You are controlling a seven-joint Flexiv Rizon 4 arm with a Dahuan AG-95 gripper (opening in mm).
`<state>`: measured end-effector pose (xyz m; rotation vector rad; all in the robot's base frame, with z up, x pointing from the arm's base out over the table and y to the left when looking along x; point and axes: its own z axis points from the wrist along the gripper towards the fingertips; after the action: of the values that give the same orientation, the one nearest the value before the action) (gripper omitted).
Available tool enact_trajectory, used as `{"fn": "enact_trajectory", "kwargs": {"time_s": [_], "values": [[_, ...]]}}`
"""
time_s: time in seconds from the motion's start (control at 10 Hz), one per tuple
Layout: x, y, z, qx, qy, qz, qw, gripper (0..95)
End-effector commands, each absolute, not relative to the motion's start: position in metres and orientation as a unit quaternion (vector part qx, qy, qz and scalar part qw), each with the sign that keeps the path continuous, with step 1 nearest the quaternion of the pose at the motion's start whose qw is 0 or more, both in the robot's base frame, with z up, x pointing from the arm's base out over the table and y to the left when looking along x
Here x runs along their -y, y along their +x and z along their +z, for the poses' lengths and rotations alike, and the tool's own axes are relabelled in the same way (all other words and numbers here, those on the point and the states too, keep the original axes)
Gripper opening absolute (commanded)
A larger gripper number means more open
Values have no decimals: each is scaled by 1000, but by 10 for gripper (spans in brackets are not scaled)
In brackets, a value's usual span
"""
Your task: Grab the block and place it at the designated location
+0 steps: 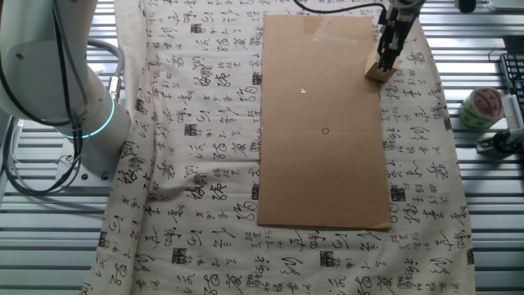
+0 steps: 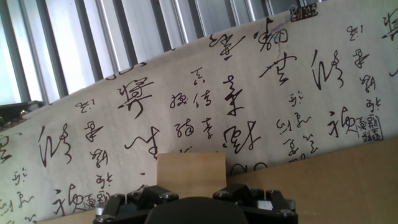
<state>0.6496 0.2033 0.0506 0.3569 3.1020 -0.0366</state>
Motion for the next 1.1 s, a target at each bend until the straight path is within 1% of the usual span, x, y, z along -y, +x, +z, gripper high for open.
{"fn": "enact_trajectory", "kwargs": {"time_s": [0.1,0.2,1.1], "values": [[-204,651,49,-994,113,-9,-3,760],[-204,651,49,-994,113,-5,-7,760],[-204,651,49,-993,116,-3,-6,760]]}}
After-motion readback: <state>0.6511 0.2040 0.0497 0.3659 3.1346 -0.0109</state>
